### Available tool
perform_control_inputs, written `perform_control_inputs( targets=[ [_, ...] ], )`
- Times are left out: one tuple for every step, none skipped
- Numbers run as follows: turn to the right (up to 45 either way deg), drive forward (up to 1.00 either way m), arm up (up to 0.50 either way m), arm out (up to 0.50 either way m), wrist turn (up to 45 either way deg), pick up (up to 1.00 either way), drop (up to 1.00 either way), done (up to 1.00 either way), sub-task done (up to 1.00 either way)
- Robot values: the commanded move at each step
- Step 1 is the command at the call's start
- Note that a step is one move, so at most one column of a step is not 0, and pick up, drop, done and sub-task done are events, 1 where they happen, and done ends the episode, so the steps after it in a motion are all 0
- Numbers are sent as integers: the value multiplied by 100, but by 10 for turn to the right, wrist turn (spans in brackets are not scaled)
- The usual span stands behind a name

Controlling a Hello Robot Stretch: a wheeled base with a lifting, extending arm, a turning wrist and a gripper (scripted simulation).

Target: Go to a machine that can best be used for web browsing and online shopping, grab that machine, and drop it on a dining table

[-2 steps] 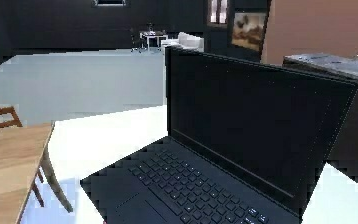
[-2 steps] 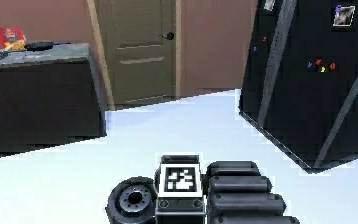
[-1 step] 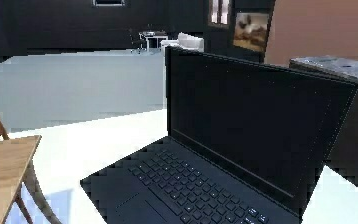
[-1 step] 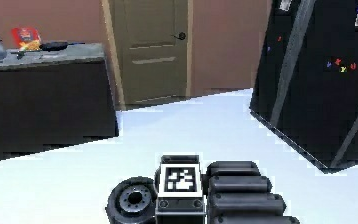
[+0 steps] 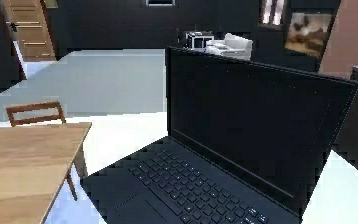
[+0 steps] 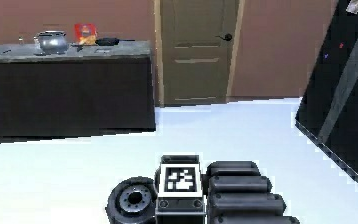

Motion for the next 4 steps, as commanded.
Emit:
perform_control_inputs(
  targets=[
    [180, 0, 0, 0, 0, 0, 0, 0, 0],
    [-210, 0, 0, 0, 0, 0, 0, 0, 0],
    [270, 0, 0, 0, 0, 0, 0, 0, 0],
    [-390, 0, 0, 0, 0, 0, 0, 0, 0]
  ],
)
